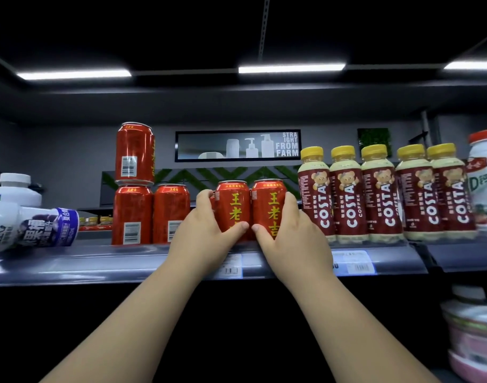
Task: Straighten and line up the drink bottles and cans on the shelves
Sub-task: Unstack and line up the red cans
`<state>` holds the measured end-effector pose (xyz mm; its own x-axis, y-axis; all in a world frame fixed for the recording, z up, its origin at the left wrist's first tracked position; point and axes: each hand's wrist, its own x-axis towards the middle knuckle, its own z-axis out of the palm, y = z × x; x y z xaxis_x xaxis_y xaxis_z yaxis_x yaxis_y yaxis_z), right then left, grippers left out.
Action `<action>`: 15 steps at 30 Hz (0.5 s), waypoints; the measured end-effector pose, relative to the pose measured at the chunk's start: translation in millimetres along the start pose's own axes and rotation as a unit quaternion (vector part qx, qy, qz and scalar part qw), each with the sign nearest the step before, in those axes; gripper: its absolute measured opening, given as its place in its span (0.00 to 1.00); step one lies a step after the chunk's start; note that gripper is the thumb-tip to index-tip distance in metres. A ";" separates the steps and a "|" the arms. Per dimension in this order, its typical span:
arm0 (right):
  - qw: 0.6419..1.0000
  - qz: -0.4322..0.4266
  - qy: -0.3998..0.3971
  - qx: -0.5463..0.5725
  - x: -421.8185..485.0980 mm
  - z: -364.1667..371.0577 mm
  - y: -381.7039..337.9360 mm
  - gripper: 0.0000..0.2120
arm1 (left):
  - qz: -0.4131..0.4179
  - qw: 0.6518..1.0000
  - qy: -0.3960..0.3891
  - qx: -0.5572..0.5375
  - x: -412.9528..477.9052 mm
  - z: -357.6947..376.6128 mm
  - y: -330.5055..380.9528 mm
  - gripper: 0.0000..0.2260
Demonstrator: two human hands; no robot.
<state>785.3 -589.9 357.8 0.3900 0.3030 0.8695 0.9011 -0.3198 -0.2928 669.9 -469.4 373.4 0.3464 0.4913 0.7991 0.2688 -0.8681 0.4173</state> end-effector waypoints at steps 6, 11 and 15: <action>1.000 0.006 0.008 0.004 -2.6 0.4 0.2 0.41 | 0.013 1.000 0.003 0.002 1.4 -0.5 -1.5 0.40; 0.999 0.013 0.032 -0.002 -4.6 0.4 -0.5 0.41 | 0.021 1.000 0.014 0.016 0.5 3.5 -1.7 0.37; 0.999 0.018 0.035 -0.020 -3.1 1.4 -0.9 0.41 | 0.029 0.999 0.020 0.018 0.8 3.2 -2.6 0.37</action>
<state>783.5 -589.3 354.9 0.4065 0.2279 0.8848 0.8778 -0.3660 -0.3091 672.3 -466.5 371.6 0.3267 0.4373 0.8379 0.2826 -0.8911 0.3549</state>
